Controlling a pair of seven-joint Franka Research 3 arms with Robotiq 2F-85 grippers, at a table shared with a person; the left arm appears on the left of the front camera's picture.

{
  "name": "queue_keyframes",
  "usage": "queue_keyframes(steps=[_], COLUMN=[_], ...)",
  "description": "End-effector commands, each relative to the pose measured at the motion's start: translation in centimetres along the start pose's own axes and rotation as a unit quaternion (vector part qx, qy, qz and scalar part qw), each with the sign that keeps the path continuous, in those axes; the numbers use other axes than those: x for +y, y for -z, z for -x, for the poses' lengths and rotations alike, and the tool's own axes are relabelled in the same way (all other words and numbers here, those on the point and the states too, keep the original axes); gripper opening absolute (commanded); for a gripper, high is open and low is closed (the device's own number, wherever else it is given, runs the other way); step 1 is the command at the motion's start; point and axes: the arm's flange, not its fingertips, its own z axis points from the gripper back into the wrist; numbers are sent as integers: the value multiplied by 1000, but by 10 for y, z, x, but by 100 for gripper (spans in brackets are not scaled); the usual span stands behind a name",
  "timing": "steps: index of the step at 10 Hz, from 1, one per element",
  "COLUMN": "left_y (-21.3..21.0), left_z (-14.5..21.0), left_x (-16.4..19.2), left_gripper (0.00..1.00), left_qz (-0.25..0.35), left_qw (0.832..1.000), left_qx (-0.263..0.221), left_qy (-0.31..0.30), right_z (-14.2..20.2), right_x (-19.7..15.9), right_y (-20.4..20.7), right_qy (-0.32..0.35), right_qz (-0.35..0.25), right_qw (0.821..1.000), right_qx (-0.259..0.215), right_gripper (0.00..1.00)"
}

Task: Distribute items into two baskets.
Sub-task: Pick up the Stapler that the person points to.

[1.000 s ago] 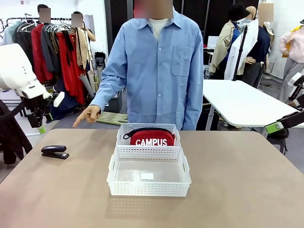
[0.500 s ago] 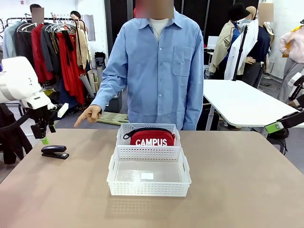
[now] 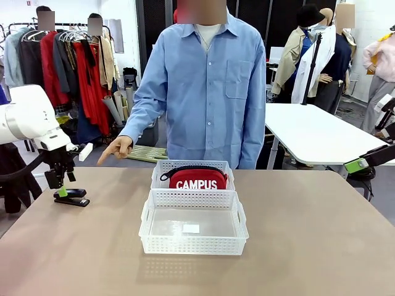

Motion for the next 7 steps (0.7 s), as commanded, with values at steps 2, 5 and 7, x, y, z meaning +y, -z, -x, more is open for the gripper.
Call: queue_keyframes(steps=[2, 5, 7], left_y=[14, 30, 33], left_z=[-1, -1, -1], left_x=[-1, 2, 4], left_gripper=[100, 100, 100], left_qz=[-4, 1, 2], left_qw=[1000, 1000, 999], left_qx=[-9, -5, -3], left_qy=[-22, -31, -33], right_z=[-1, -1, -1], right_x=[0, 0, 0], right_y=[0, 0, 0], right_qy=[-2, -2, -2], right_qz=[-3, -3, -3], right_qw=[1000, 1000, 1000], right_qx=[-6, -6, -6], right_gripper=[100, 100, 100])
